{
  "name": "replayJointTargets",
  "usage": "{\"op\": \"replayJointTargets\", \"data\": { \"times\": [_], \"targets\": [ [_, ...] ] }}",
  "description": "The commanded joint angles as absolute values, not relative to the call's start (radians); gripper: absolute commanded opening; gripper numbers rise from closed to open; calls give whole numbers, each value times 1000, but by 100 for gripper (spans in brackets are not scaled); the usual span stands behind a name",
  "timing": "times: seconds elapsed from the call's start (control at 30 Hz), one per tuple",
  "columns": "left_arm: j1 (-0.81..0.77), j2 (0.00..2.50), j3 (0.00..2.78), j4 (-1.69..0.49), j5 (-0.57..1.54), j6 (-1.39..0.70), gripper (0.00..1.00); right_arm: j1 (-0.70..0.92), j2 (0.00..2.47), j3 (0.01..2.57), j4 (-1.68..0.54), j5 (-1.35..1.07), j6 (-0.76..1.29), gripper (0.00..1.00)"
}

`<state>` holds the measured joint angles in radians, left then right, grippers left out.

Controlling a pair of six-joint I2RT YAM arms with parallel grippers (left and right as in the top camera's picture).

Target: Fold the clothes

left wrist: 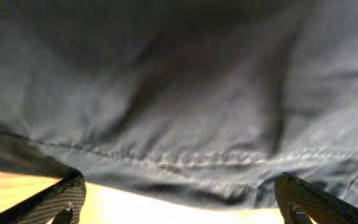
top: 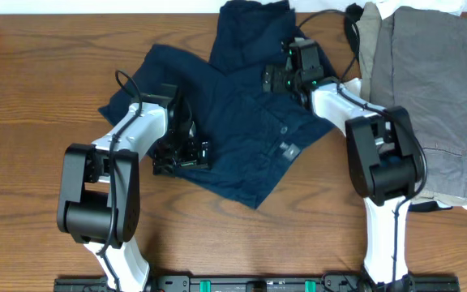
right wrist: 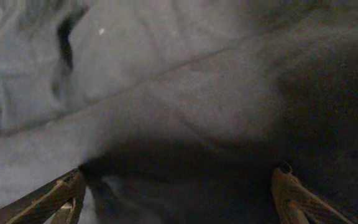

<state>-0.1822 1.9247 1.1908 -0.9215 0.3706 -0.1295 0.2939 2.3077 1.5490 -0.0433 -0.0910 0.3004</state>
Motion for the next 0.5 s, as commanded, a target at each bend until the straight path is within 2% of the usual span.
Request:
{"op": "replayJointTargets", "data": {
  "times": [0.0, 0.17, 0.47],
  "targets": [
    [-206, 1948, 1173, -913, 400, -139, 98, 265, 2426, 1546, -107, -94, 289, 98],
    [-225, 1929, 1181, -885, 397, -80, 98, 254, 2364, 1658, -309, -107, 290, 99],
    [-168, 1692, 1214, -886, 188, -75, 98, 262, 2031, 1720, -823, -196, 290, 99]
  ]
}}
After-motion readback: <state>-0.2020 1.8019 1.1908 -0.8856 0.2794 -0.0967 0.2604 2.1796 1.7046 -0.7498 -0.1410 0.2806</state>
